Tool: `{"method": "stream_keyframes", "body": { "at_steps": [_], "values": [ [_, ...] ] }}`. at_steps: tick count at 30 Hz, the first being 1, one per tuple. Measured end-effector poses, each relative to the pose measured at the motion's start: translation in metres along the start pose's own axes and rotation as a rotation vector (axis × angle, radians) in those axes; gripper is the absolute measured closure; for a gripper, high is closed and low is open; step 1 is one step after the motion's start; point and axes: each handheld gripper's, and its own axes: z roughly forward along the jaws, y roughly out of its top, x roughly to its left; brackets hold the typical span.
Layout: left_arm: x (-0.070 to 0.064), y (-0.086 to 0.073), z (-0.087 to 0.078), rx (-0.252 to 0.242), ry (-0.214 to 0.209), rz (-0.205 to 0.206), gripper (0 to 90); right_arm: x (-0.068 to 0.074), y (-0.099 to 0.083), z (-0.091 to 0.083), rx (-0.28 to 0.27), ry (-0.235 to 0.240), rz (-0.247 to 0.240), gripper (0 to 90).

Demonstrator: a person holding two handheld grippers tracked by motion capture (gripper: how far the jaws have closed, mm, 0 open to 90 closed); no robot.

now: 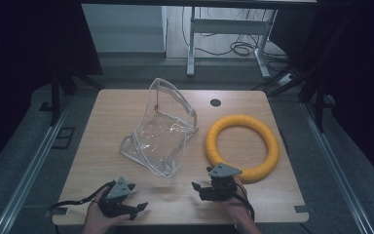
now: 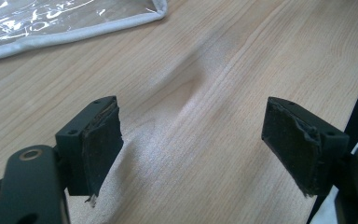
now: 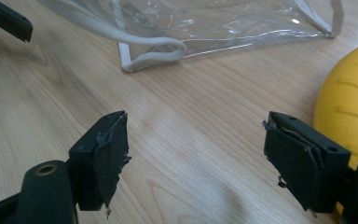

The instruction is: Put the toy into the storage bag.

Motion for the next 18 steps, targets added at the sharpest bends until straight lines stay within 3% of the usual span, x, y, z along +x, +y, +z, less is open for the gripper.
{"method": "stream_keyframes", "body": {
  "at_steps": [12,18],
  "values": [
    [0.001,0.001,0.000,0.000,-0.003,-0.004,19.7,-0.008,0.007,-0.013,-0.013,0.030,0.011,25.9],
    [0.002,0.003,-0.002,-0.007,0.001,-0.014,19.7,-0.016,0.014,-0.023,-0.003,0.011,-0.032,26.5]
  ]
}}
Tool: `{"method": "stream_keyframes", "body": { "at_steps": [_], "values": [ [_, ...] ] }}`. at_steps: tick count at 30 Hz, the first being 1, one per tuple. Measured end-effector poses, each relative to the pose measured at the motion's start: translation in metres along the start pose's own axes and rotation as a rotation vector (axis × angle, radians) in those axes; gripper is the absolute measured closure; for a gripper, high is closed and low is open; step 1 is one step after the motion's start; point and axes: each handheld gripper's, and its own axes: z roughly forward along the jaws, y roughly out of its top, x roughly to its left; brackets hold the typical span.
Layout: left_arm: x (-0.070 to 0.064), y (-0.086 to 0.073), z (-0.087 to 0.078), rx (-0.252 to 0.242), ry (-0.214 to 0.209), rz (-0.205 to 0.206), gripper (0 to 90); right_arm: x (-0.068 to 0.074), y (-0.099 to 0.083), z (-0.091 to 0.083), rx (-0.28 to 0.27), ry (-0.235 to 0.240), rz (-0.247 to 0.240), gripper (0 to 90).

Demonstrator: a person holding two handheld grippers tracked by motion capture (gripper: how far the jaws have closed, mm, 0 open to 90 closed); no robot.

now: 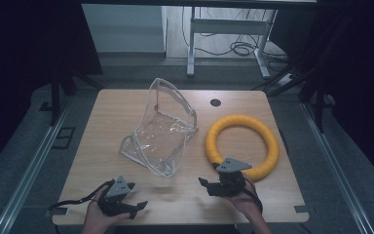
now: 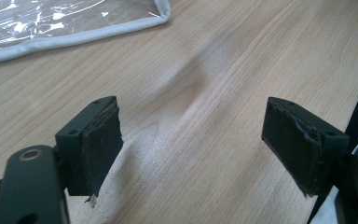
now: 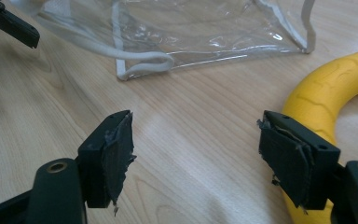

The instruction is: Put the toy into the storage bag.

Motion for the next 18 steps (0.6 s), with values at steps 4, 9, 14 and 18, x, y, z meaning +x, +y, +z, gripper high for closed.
{"method": "stream_keyframes", "body": {
  "at_steps": [4,9,14,18],
  "values": [
    [0.000,0.000,0.000,0.000,-0.001,-0.001,19.7,-0.004,0.004,-0.003,0.007,-0.005,-0.008,26.4],
    [0.000,0.000,0.000,0.001,-0.003,-0.002,19.7,-0.008,0.009,-0.007,0.019,-0.001,-0.015,26.3],
    [0.000,0.000,0.001,0.002,-0.002,-0.001,19.7,-0.015,0.015,-0.010,0.032,-0.001,-0.018,26.4],
    [0.000,0.000,0.001,0.002,-0.003,-0.002,19.7,-0.020,0.021,-0.014,0.043,0.007,-0.031,26.3]
  ]
}}
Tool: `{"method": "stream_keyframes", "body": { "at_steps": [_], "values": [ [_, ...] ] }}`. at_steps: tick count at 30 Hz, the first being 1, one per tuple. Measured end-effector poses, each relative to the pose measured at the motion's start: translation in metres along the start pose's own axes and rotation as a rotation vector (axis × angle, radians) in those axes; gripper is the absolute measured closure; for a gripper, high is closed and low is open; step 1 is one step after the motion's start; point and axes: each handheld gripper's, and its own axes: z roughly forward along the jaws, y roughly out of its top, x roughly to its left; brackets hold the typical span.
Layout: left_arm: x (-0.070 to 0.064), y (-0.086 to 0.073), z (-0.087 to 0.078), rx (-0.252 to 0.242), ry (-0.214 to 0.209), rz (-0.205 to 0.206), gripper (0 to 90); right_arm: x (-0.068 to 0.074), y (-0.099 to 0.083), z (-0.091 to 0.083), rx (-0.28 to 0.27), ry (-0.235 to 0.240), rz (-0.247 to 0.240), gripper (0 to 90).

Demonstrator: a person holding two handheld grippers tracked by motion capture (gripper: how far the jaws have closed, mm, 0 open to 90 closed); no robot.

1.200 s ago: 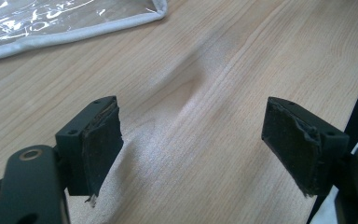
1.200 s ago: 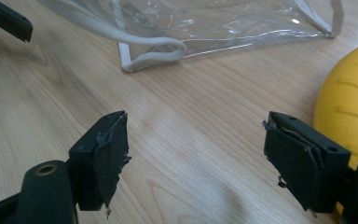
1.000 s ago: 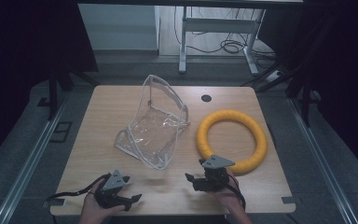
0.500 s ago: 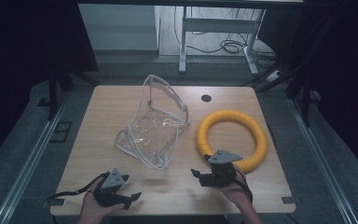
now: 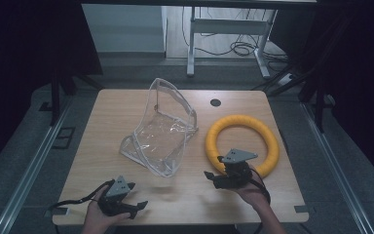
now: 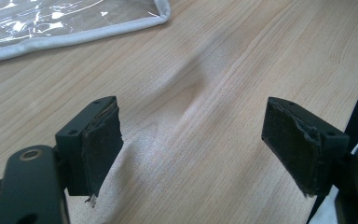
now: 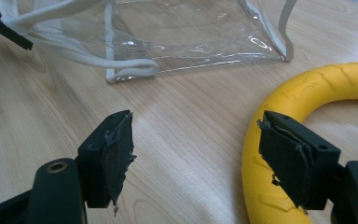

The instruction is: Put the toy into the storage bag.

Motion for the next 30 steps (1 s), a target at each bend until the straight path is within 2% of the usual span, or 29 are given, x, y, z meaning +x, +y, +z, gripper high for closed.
{"method": "stream_keyframes", "body": {
  "at_steps": [7,15,30],
  "values": [
    [0.000,0.000,0.000,0.002,-0.001,0.000,19.7,-0.007,0.004,-0.002,0.021,0.002,-0.014,26.6],
    [-0.001,0.000,0.001,0.001,-0.003,-0.009,19.7,-0.015,0.010,-0.001,0.096,0.000,-0.033,26.8],
    [-0.001,0.000,0.003,0.008,-0.010,-0.007,19.7,-0.035,0.006,0.006,0.227,-0.021,-0.013,26.9]
  ]
}}
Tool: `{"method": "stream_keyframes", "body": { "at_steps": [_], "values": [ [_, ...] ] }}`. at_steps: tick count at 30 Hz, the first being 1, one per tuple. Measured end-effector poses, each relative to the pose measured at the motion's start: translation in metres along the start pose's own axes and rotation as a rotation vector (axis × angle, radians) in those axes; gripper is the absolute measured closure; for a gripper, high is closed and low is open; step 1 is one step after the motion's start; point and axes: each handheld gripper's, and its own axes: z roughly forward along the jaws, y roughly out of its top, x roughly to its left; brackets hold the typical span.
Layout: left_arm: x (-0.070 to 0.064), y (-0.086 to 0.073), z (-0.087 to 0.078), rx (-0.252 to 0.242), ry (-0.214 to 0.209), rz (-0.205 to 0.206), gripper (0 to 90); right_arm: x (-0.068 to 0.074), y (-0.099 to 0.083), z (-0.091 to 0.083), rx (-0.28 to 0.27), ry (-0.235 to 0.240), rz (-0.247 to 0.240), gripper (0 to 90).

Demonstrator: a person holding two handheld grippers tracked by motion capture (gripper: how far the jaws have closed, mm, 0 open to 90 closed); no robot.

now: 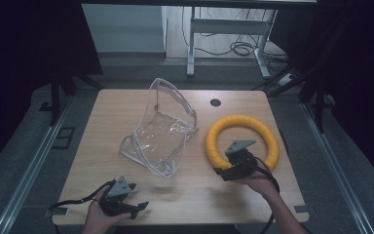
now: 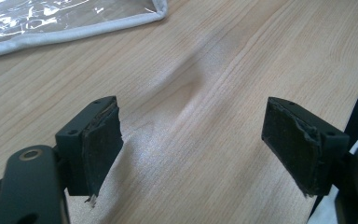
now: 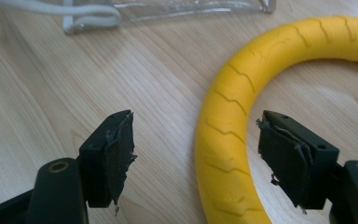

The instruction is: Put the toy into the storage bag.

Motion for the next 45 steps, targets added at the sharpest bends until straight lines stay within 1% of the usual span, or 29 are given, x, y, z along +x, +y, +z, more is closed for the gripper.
{"method": "stream_keyframes", "body": {
  "at_steps": [1,2,3,4,6,10,11,18,20,21,22,23,25,26,27,33,36,38,39,41,44,45],
  "values": [
    [0.000,0.000,0.000,0.001,0.000,0.000,19.7,-0.001,0.000,0.001,0.011,0.006,-0.002,27.0],
    [0.000,0.000,0.000,0.002,-0.001,0.001,19.7,-0.003,-0.001,0.002,0.031,0.002,-0.009,26.9],
    [0.000,0.000,0.000,0.002,-0.001,0.001,19.7,-0.004,-0.001,0.002,0.038,0.004,-0.020,26.9],
    [0.000,0.000,0.001,0.002,-0.002,0.000,19.7,-0.004,-0.001,0.002,0.038,0.004,-0.020,26.9],
    [0.000,0.000,0.001,0.003,-0.002,0.000,19.7,-0.006,-0.001,0.003,0.068,0.003,-0.023,26.8],
    [0.000,0.000,0.001,0.005,-0.004,0.001,19.7,-0.011,-0.004,0.007,0.109,0.004,-0.027,26.8],
    [0.000,0.000,0.002,0.005,-0.004,0.001,19.7,-0.013,-0.005,0.009,0.129,0.003,-0.028,26.8],
    [0.000,0.000,0.003,0.008,-0.007,0.000,19.7,-0.018,-0.010,0.016,0.189,-0.001,-0.037,26.8],
    [0.000,0.000,0.003,0.008,-0.008,-0.001,19.7,-0.018,-0.010,0.016,0.193,0.000,-0.040,26.9],
    [0.000,0.000,0.003,0.009,-0.008,-0.001,19.7,-0.021,-0.010,0.019,0.220,0.001,-0.045,27.0],
    [0.000,0.000,0.003,0.010,-0.009,-0.002,19.7,-0.021,-0.010,0.019,0.220,0.001,-0.045,27.0],
    [0.000,0.000,0.004,0.011,-0.010,-0.002,19.7,-0.022,-0.011,0.021,0.234,-0.003,-0.042,27.1],
    [0.000,-0.001,0.004,0.013,-0.008,-0.001,19.7,-0.024,-0.011,0.025,0.262,-0.006,-0.055,27.3],
    [0.000,-0.001,0.004,0.013,-0.007,0.000,19.7,-0.026,-0.012,0.029,0.278,0.003,-0.057,27.5],
    [0.000,-0.001,0.003,0.013,-0.007,0.000,19.7,-0.026,-0.012,0.029,0.278,0.003,-0.057,27.5],
    [-0.001,-0.001,0.005,0.014,-0.015,0.001,19.6,-0.028,-0.013,0.036,0.317,0.024,-0.062,28.3],
    [-0.001,-0.001,0.005,0.013,-0.015,-0.001,19.5,-0.030,-0.012,0.043,0.344,0.017,-0.061,28.8],
    [-0.001,-0.001,0.004,0.013,-0.012,0.000,19.5,-0.031,-0.011,0.047,0.358,0.024,-0.065,29.2],
    [0.000,-0.001,0.004,0.012,-0.012,0.000,19.5,-0.032,-0.010,0.049,0.361,0.024,-0.070,30.0],
    [0.000,-0.001,0.004,0.014,-0.012,0.001,19.5,-0.031,-0.009,0.052,0.371,0.034,-0.065,30.7],
    [-0.001,-0.001,0.005,0.017,-0.015,0.003,19.5,-0.030,-0.007,0.054,0.395,0.033,-0.079,32.7],
    [-0.001,-0.001,0.005,0.015,-0.014,0.002,19.5,-0.030,-0.007,0.055,0.393,0.043,-0.079,33.6]
  ]
}}
